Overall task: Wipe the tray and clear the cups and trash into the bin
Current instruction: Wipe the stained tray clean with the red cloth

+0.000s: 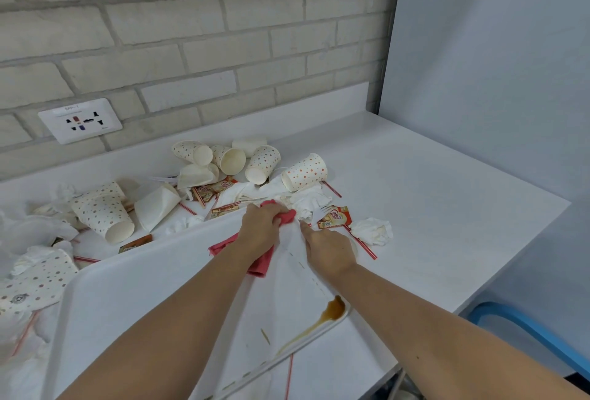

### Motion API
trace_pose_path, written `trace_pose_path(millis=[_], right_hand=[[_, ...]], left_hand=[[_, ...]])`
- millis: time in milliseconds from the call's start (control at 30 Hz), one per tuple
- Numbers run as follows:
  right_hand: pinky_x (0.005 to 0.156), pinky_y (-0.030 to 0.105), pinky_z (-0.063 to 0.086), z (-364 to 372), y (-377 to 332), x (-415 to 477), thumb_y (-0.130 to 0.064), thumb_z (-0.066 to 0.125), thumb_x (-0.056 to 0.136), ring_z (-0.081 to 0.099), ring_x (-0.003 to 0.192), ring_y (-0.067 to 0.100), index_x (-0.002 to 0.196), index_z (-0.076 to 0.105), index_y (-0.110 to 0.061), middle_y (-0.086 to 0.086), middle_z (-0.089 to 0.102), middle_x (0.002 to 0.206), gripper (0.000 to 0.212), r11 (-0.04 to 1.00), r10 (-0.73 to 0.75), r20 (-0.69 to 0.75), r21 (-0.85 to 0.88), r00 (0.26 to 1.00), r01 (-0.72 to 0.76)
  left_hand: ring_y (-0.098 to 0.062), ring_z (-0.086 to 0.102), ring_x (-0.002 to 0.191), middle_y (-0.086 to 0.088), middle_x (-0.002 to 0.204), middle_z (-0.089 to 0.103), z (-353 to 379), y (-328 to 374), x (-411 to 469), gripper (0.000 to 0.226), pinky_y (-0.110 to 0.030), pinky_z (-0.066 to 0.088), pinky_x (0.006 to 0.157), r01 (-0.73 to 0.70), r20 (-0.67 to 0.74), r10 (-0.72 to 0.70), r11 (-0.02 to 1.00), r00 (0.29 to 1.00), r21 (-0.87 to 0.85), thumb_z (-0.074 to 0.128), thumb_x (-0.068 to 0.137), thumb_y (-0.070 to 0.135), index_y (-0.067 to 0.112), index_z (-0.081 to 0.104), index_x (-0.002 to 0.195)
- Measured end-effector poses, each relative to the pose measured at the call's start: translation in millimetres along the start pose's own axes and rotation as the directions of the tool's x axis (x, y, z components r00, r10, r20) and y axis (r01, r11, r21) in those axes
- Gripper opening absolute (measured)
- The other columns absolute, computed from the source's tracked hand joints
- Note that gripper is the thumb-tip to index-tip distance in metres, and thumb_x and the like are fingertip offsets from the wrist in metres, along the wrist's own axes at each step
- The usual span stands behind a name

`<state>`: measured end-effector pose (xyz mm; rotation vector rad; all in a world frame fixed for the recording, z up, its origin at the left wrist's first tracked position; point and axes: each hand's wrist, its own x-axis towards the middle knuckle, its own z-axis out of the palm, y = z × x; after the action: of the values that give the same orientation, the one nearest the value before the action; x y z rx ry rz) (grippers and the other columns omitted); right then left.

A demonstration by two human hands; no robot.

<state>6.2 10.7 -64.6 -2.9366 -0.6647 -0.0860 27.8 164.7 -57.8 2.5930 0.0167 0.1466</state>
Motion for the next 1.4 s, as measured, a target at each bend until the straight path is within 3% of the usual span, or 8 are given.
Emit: trace_pose_path(millis=[200,333,500,733,1033,1133,1233,1400], right_hand=[[0.06,0.029,0.034,2,0,1,-0.013,0.032,0.1,0.063,0.094,0.027,0.146,0.031,-0.022,0.01,0.066,0.104,0.047,0.998,0.019,-0.024,0.063,1.0,-0.017],[0.044,0.024,0.024,4,-1,2,-0.016,0.031,0.1,0.061,0.083,0.025,0.148,0.026,-0.025,0.009,0.067,0.1,0.049,0.997,0.016,-0.027,0.077,0.999,-0.014],[0.054,0.027,0.033,8,1,3,-0.015,0.032,0.099,0.064,0.087,0.027,0.143,0.036,-0.024,0.01,0.067,0.098,0.045,0.993,0.041,-0.047,0.11,0.998,-0.035],[0.064,0.031,0.041,9,1,3,-0.013,0.033,0.098,0.064,0.093,0.029,0.14,0.042,-0.022,0.01,0.068,0.102,0.044,0.99,0.045,-0.063,0.137,0.997,-0.036],[0.061,0.03,0.035,3,0,1,-0.017,0.03,0.099,0.063,0.091,0.029,0.143,0.036,-0.026,0.011,0.067,0.1,0.046,0.988,0.033,-0.016,0.149,0.999,-0.03],[0.065,0.031,0.038,-3,-1,3,-0.015,0.028,0.099,0.061,0.098,0.03,0.144,0.035,-0.024,0.012,0.066,0.107,0.046,0.99,0.019,0.074,0.137,0.997,-0.029],[0.082,0.037,0.045,-27,7,9,-0.018,0.031,0.1,0.055,0.112,0.027,0.142,0.036,-0.023,0.008,0.058,0.124,0.043,0.996,-0.03,0.29,0.09,0.957,0.004],[0.068,0.036,0.052,-44,16,-1,-0.008,0.04,0.097,0.061,0.067,0.026,0.144,0.032,-0.008,0.015,0.06,0.114,0.048,0.99,-0.042,0.502,0.136,0.864,-0.03]], left_hand=[[-0.015,0.034,0.088,0.017,0.09,0.056,-9,-4,-28,0.032,-0.027,0.031,0.081,-0.241,0.124,0.239,0.97,0.963,0.007,0.047,0.092,0.006,0.025,0.066,0.109],[-0.018,0.036,0.099,-0.005,0.118,0.059,-19,-20,-14,0.035,-0.028,0.029,0.089,-0.081,0.033,0.079,0.995,0.996,0.065,0.041,0.096,0.012,0.024,0.057,0.124],[-0.022,0.038,0.121,0.0,0.14,0.048,-10,-2,-15,0.038,-0.023,0.017,0.099,-0.065,-0.016,0.07,0.978,0.997,0.198,0.03,0.101,0.017,0.016,0.046,0.136],[-0.014,0.034,0.109,0.011,0.138,0.047,-7,2,-52,0.04,-0.018,0.02,0.09,-0.247,0.156,0.23,0.964,0.961,0.097,0.034,0.1,0.011,0.022,0.046,0.136],[-0.003,0.025,0.124,0.03,0.13,0.036,-26,-16,-104,0.04,-0.013,0.015,0.105,-0.247,0.34,0.258,0.966,0.904,-0.077,0.035,0.1,0.014,0.03,0.045,0.136],[-0.004,0.026,0.121,0.027,0.133,0.039,-24,-18,-104,0.04,-0.013,0.015,0.105,-0.251,0.303,0.251,0.967,0.919,-0.038,0.035,0.1,0.015,0.03,0.047,0.135],[-0.005,0.026,0.118,0.02,0.14,0.043,-20,-16,-103,0.04,-0.013,0.015,0.104,-0.237,0.279,0.231,0.971,0.932,-0.015,0.034,0.1,0.014,0.029,0.047,0.135],[-0.01,0.032,0.119,0.016,0.141,0.043,-18,-11,-103,0.039,-0.011,0.016,0.098,-0.253,0.245,0.235,0.967,0.941,0.043,0.033,0.101,0.013,0.026,0.048,0.135]])
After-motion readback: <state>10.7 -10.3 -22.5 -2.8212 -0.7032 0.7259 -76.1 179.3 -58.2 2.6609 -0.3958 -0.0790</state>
